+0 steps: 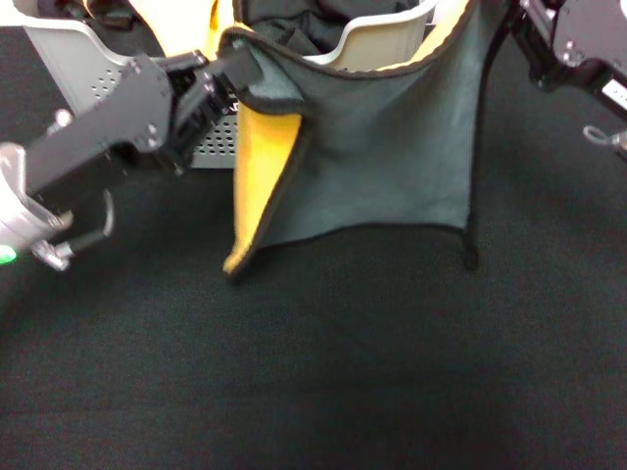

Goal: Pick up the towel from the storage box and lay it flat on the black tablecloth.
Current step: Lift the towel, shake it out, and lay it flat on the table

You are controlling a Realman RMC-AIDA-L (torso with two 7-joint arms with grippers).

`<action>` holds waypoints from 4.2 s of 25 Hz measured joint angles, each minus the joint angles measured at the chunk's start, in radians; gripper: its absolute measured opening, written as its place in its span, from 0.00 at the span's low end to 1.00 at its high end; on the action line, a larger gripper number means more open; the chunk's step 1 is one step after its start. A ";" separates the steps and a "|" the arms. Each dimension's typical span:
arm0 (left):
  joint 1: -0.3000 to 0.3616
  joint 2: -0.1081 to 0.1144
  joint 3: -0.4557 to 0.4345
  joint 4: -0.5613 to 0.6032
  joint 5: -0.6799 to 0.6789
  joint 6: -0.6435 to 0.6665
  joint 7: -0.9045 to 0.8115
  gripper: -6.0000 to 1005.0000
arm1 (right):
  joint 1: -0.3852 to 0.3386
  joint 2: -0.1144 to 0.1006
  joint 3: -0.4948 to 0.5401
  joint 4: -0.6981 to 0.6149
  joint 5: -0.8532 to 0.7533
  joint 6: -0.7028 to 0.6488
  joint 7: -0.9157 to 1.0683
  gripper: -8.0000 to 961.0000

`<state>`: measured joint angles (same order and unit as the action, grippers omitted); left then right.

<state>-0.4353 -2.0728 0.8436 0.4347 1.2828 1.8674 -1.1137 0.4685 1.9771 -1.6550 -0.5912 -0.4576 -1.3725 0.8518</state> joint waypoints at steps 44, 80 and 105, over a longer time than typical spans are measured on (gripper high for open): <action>0.207 0.242 0.245 0.523 -0.115 0.170 -0.451 0.02 | -0.519 0.035 -0.056 -0.773 -0.493 0.096 0.103 0.10; 0.199 0.309 0.201 0.491 0.013 0.167 -0.498 0.02 | -0.588 0.041 0.054 -0.887 -0.621 0.019 0.265 0.11; -0.191 0.168 -0.149 0.341 1.052 -0.232 -0.582 0.02 | -0.107 0.045 -0.064 0.008 -0.306 0.243 -0.042 0.12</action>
<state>-0.6265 -1.9043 0.6941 0.7758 2.3350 1.6350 -1.6962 0.3615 2.0222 -1.7195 -0.5836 -0.7635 -1.1291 0.8102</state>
